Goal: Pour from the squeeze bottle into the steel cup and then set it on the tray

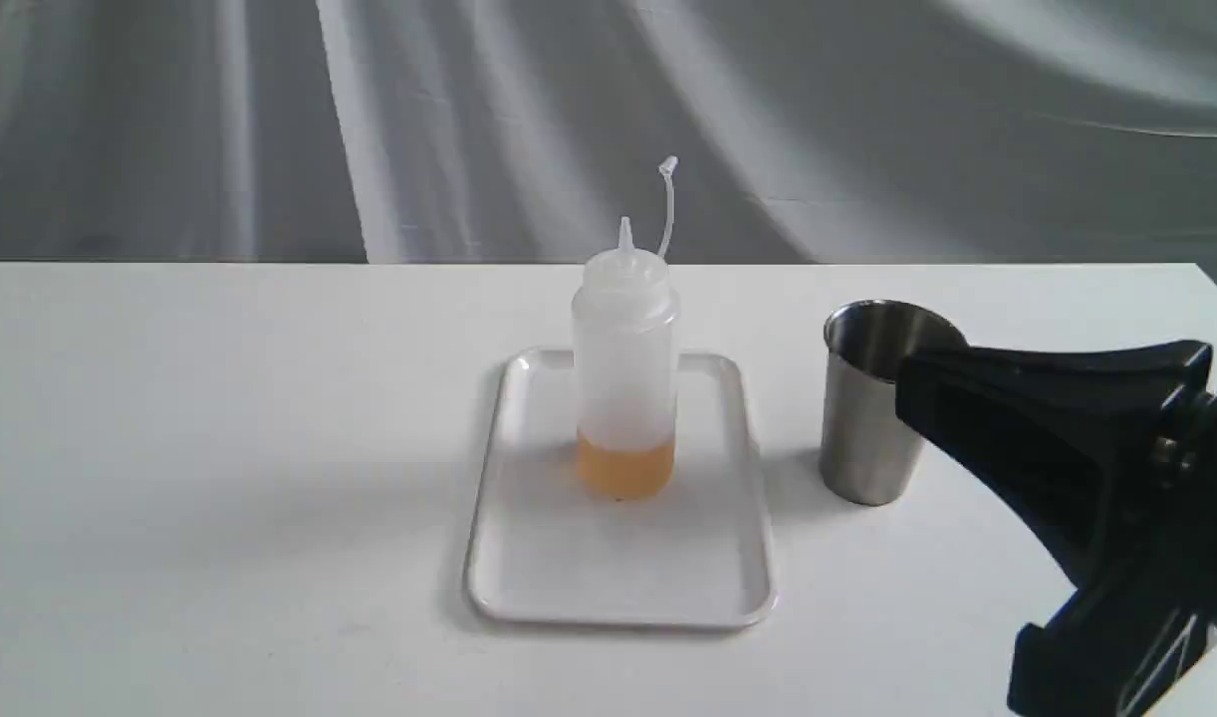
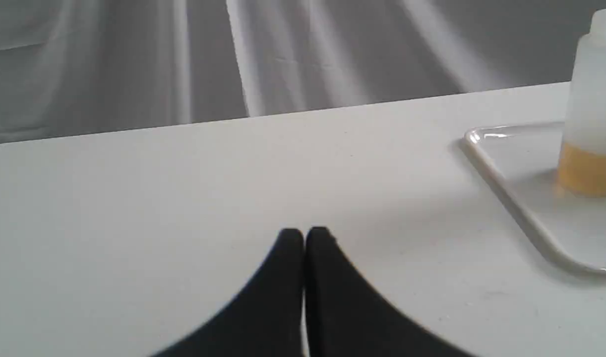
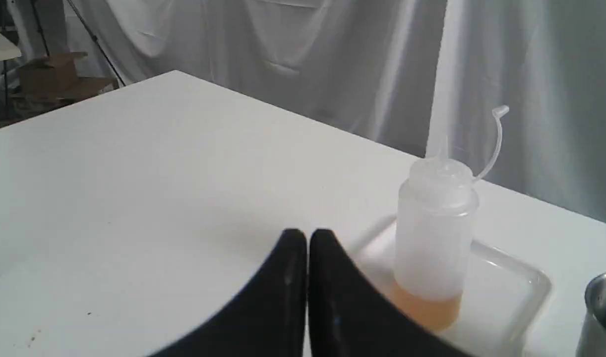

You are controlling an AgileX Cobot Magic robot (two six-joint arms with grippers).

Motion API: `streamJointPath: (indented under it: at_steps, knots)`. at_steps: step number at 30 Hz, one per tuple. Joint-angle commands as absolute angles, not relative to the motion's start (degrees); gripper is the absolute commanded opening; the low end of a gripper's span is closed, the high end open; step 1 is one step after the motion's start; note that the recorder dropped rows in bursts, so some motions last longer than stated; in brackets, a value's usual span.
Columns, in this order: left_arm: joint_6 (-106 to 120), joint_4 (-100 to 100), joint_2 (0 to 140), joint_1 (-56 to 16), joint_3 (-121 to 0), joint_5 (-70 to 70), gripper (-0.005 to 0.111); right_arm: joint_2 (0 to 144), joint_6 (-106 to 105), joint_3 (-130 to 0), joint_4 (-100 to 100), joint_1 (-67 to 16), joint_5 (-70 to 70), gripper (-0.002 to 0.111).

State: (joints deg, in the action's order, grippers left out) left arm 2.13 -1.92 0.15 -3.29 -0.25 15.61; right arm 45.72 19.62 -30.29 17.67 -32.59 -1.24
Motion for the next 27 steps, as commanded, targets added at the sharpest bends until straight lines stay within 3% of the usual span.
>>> streamJointPath:
  at_steps: [1,13,23,27]
  knots:
    - [1.85,-1.88,0.0,-3.62,0.0,15.22,0.0,46.14,20.14,-29.88,17.4,-32.61,-1.3,0.0]
    - [1.97,-1.88,0.0,-3.62,0.0,15.22,0.0,46.39,20.14,-29.78,17.28,-32.61,-2.62,0.0]
    - [1.85,-1.88,0.0,-3.62,0.0,15.22,0.0,33.67,20.14,-29.66,17.28,-32.19,-14.43,0.0]
    - [1.85,-1.88,0.0,-3.62,0.0,15.22,0.0,29.36,20.14,-26.09,12.93,-28.1,-12.6,0.0]
